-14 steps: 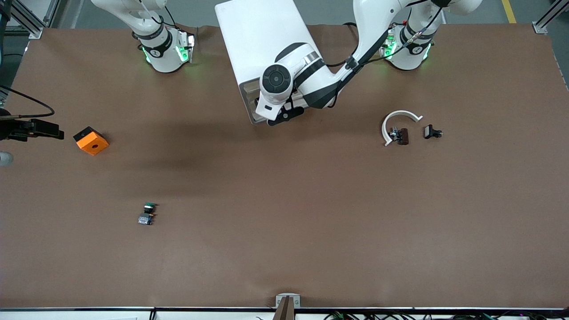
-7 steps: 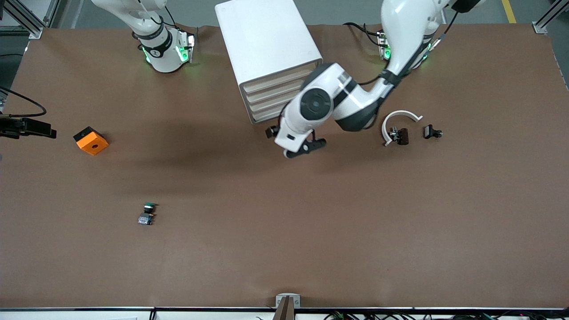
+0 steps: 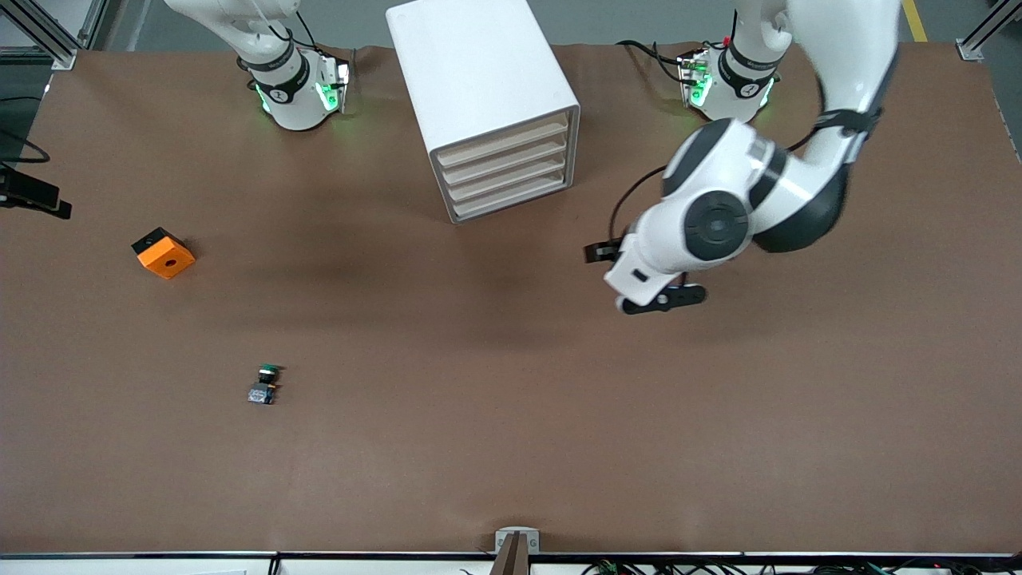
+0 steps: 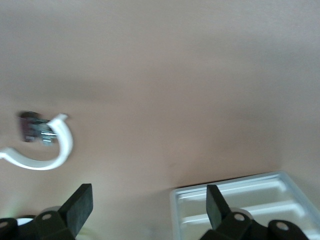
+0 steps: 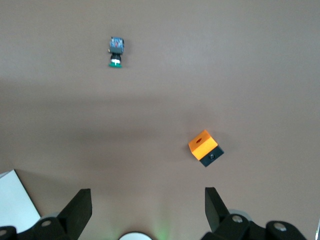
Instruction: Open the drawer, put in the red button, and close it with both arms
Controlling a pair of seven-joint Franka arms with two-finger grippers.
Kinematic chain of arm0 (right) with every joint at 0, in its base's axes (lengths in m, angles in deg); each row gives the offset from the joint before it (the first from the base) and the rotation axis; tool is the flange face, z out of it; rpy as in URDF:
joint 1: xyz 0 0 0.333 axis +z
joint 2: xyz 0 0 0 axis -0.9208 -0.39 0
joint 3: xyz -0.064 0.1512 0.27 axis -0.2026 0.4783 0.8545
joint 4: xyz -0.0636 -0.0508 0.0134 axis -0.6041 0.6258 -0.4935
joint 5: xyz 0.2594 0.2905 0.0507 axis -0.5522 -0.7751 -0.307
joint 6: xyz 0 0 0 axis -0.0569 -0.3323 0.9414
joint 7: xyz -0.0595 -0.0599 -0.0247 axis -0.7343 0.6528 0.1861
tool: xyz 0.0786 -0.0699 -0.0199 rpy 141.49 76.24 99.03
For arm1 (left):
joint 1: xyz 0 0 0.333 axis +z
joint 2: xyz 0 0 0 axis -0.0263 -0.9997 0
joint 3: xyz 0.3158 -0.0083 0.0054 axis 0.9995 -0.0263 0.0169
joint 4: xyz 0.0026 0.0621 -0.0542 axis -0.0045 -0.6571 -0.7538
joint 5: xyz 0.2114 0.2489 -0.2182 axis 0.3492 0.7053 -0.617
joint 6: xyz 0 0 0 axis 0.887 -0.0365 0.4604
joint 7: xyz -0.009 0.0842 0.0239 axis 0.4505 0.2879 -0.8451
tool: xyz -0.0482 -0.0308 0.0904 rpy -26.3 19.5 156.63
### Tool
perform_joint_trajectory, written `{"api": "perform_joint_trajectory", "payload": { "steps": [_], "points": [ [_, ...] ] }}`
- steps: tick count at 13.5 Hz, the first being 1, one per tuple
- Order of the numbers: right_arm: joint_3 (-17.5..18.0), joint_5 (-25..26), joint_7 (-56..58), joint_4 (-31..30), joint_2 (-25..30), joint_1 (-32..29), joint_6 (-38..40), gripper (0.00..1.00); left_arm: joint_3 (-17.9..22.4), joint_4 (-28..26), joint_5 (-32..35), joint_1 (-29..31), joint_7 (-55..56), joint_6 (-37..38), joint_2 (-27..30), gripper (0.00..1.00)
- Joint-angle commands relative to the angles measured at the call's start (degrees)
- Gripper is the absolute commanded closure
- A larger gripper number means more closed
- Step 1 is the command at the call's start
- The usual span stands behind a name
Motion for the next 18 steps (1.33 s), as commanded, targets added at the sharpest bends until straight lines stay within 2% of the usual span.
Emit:
{"api": "perform_joint_trajectory", "payload": {
  "steps": [1,3,5,9,12,15,16,18],
  "points": [
    [0.99,-0.26,-0.79,-6.59,6.21,-0.86,-2.61,0.0,-0.69,-2.15,0.99,7.27,-6.76,1.72,4.92,0.0],
    [0.81,-1.4,-0.53,-8.42,7.62,-0.95,-3.21,0.0,-0.6,-2.59,1.08,12.11,-13.77,4.08,8.43,0.0],
    [0.99,-1.4,-0.35,-9.66,8.5,-0.69,-3.3,0.0,-0.77,-6.26,2.57,17.29,-18.53,5.06,15.18,0.0],
    [1.34,-0.7,-0.09,-10.01,9.82,-0.43,-2.52,0.0,-0.69,-16.88,2.4,25.21,-26.97,3.14,27.93,0.0],
    [0.9,-1.58,-0.27,-8.87,9.91,-0.42,0.56,0.0,-0.25,-27.0,-0.13,30.05,-33.56,-3.88,36.11,0.0],
    [0.9,-1.49,0.0,-10.97,11.84,-0.34,-1.98,0.0,0.1,-29.39,-2.42,32.7,-36.39,-6.62,37.8,0.0],
    [0.9,-1.49,0.0,-12.29,12.89,-0.34,-3.12,0.0,2.02,-29.13,-4.26,32.61,-36.48,-7.41,37.8,0.0],
    [0.9,-1.4,0.09,-14.4,14.21,-0.25,-4.44,0.0,3.0,-26.25,-4.63,32.61,-37.0,-9.08,36.84,0.0]
  ]
}}
